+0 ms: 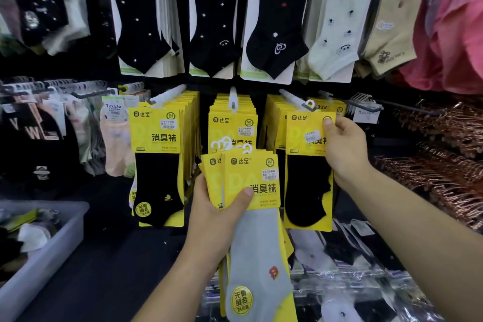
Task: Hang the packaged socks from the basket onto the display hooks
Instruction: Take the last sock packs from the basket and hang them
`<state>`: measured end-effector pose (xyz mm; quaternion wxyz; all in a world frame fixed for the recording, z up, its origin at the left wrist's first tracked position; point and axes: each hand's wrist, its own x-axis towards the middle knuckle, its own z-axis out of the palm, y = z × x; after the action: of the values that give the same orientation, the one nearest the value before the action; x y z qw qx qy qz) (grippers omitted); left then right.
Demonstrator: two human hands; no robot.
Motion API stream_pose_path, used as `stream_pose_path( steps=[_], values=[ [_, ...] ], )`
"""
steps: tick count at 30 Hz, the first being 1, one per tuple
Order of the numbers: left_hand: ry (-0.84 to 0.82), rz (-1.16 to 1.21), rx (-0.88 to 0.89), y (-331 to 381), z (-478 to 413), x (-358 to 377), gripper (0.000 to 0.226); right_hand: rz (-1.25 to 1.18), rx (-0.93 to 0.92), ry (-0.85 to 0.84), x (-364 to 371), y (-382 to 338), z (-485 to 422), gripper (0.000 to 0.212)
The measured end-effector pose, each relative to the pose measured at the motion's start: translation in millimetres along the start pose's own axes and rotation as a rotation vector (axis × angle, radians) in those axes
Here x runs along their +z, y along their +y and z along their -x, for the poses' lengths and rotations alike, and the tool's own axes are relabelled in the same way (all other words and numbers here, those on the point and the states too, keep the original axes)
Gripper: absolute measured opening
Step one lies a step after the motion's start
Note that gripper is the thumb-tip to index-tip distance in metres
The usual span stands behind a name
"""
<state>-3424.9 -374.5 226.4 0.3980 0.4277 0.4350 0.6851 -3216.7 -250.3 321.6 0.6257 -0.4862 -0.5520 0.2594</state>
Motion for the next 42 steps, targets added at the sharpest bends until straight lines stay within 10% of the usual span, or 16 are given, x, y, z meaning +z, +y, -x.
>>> stream_pose_path(
  steps=[11, 19, 31, 42],
  values=[
    [0.003, 0.009, 0.001, 0, -2, 3, 0.047, 0.186, 0.023, 0.115, 3, 13, 14, 0.032],
    [0.027, 0.006, 0.032, 3, 1, 11, 0.061, 0.090, 0.088, -0.391, 17, -10, 89, 0.041],
    [-0.023, 0.065, -0.042, 1, 6, 6, 0.063, -0.223, 0.290, -0.411, -3, -1, 89, 0.022],
    [-0.007, -0.201, 0.101, -7, 6, 6, 0.059, 0.118, 0.077, -0.541, -10, -24, 62, 0.019]
  ],
)
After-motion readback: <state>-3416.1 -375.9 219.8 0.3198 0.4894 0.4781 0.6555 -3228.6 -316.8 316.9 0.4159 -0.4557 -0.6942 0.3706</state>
